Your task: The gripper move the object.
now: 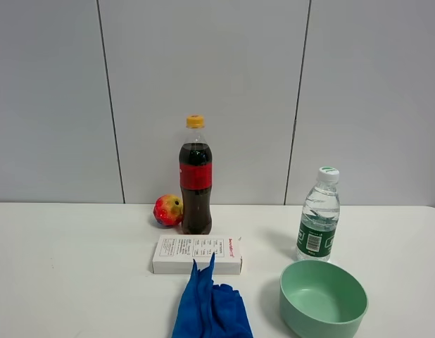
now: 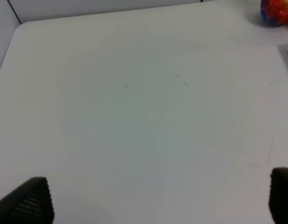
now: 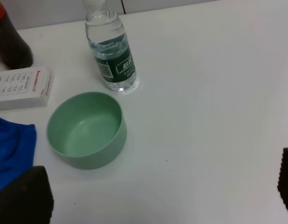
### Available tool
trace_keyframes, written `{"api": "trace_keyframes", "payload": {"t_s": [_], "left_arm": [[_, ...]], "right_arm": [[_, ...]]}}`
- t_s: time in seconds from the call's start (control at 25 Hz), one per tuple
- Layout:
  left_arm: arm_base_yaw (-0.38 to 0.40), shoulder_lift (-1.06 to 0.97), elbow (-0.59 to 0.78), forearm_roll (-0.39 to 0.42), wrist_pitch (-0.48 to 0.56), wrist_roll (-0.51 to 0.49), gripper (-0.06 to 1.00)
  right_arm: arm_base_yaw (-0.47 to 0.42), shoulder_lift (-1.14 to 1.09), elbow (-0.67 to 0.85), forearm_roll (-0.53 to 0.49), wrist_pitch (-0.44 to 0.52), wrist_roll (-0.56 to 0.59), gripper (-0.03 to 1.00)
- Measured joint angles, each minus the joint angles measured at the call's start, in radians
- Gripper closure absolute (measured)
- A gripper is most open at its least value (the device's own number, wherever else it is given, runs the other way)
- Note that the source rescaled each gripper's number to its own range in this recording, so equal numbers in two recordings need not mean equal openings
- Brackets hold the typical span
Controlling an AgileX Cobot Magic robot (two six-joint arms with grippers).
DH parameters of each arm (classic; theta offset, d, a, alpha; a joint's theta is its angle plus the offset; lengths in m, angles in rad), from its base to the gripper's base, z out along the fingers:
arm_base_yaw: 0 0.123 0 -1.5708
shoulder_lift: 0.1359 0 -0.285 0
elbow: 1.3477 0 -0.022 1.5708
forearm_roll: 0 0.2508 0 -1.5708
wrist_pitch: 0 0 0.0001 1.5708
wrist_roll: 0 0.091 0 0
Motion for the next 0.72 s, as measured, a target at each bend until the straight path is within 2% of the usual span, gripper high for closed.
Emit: {"api": "trace_keyframes", "payload": {"t_s": [0.72], "left_arm": [[0.000, 0.000, 0.000, 0.000, 0.000, 0.001, 0.11]], "right_arm": [[0.000, 0.000, 0.000, 0.000, 0.000, 0.000, -0.03]]}}
